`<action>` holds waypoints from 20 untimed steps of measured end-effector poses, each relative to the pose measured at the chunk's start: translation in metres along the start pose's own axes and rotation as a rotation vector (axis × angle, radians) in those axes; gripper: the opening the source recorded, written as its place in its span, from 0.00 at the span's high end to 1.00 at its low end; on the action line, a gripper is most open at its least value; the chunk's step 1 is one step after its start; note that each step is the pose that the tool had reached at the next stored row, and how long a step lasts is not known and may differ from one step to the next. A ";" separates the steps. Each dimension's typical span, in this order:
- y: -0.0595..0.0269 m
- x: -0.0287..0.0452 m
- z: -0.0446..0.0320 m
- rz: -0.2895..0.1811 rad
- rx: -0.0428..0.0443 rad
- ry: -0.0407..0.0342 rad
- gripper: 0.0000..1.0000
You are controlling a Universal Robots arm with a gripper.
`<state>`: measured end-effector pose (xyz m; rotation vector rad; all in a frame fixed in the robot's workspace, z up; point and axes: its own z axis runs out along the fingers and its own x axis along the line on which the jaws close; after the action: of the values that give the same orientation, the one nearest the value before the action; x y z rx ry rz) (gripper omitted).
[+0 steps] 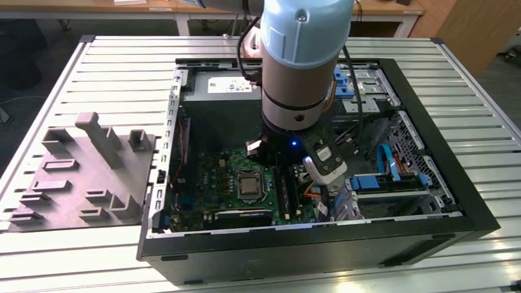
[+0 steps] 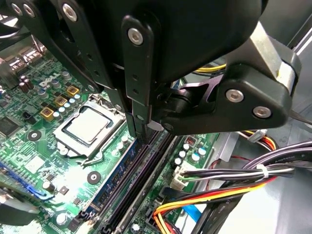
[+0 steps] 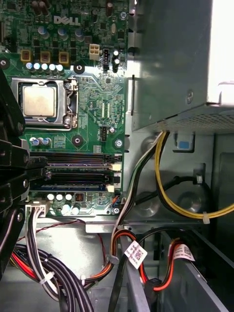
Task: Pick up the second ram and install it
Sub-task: 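Insert the second ram into the second slot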
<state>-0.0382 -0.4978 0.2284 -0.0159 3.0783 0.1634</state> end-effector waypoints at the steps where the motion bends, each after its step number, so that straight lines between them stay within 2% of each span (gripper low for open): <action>1: -0.0003 0.0000 0.0000 0.000 -0.0002 0.0000 0.88; 20: -0.0036 0.0001 -0.0003 0.001 -0.0001 -0.0001 0.88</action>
<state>-0.0382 -0.5014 0.2283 -0.0137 3.0782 0.1637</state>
